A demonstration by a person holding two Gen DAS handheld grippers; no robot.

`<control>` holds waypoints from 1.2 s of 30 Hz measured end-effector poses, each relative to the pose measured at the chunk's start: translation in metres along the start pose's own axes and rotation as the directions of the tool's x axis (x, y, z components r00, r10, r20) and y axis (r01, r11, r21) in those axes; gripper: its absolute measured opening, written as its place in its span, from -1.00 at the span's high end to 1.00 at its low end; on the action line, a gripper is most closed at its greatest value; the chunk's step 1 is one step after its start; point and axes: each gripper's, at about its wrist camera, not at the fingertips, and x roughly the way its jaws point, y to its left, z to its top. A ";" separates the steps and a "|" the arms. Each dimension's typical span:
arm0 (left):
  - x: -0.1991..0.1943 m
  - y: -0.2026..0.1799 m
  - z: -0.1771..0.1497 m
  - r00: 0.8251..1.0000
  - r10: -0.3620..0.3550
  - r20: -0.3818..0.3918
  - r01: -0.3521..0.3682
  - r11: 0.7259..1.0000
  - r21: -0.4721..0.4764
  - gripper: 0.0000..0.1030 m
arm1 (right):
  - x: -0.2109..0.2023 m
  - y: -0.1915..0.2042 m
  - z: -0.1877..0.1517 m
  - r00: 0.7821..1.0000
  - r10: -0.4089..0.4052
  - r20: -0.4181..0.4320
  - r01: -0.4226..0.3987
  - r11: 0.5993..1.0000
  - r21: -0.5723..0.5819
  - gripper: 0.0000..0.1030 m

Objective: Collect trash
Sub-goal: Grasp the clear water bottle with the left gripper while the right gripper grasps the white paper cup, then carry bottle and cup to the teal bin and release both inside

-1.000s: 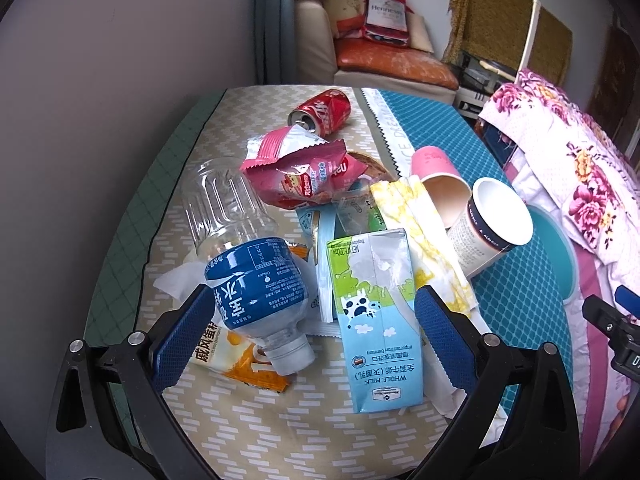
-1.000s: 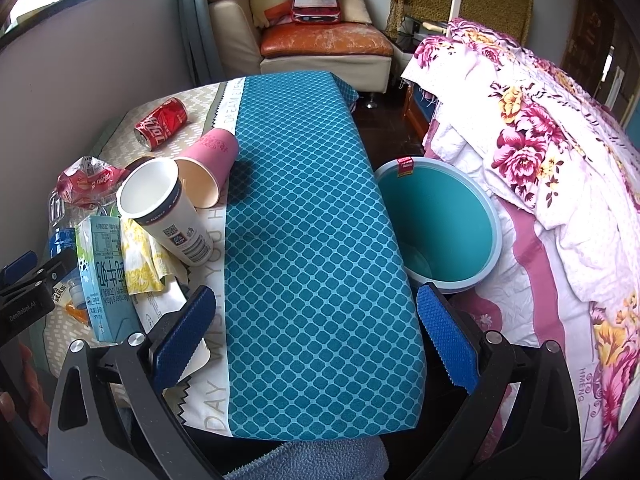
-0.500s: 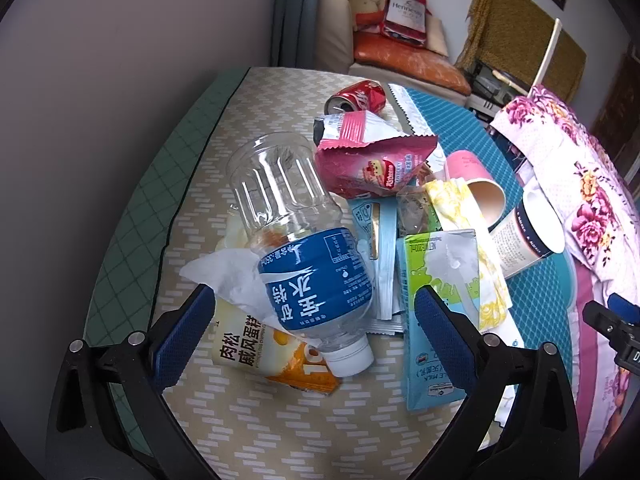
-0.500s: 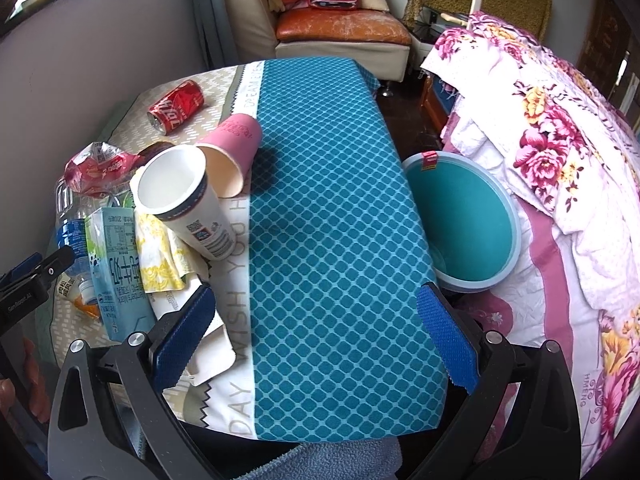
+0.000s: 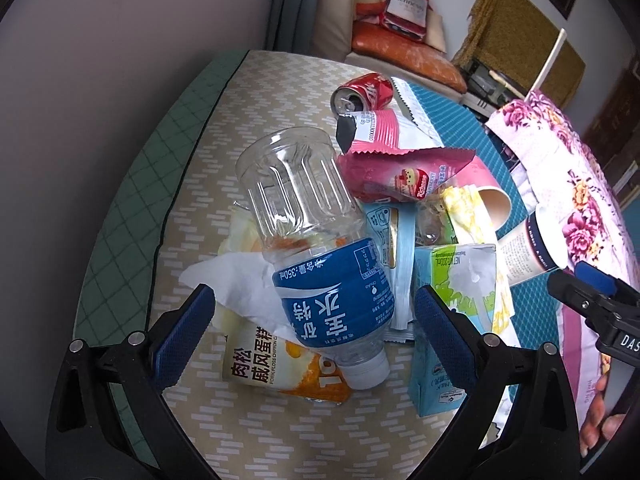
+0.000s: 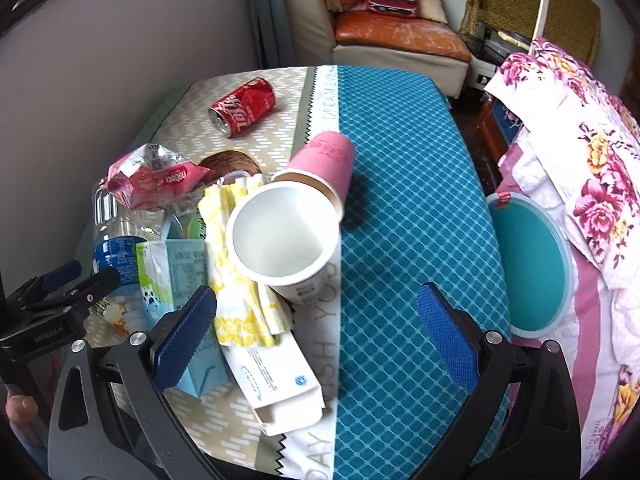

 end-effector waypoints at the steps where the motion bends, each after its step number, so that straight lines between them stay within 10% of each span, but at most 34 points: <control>1: 0.001 -0.001 0.002 1.000 0.000 -0.001 0.000 1.000 -0.002 -0.93 | 0.002 0.002 0.003 1.000 0.002 0.002 -0.002 1.000 -0.004 -0.84; 9: 0.007 -0.004 0.011 1.000 0.012 -0.014 -0.012 1.000 0.002 -0.93 | 0.022 0.014 0.018 0.998 0.056 -0.003 -0.056 0.998 -0.038 -0.07; 18: 0.015 -0.018 0.012 0.999 0.031 -0.042 -0.030 0.999 0.037 -0.29 | 0.014 -0.001 0.021 0.995 0.098 0.006 -0.098 0.995 0.011 -0.06; 36: 0.045 -0.025 0.016 0.992 0.080 -0.099 -0.075 0.996 0.052 -0.35 | 0.008 -0.026 0.022 0.992 0.122 0.024 -0.123 0.990 0.062 -0.06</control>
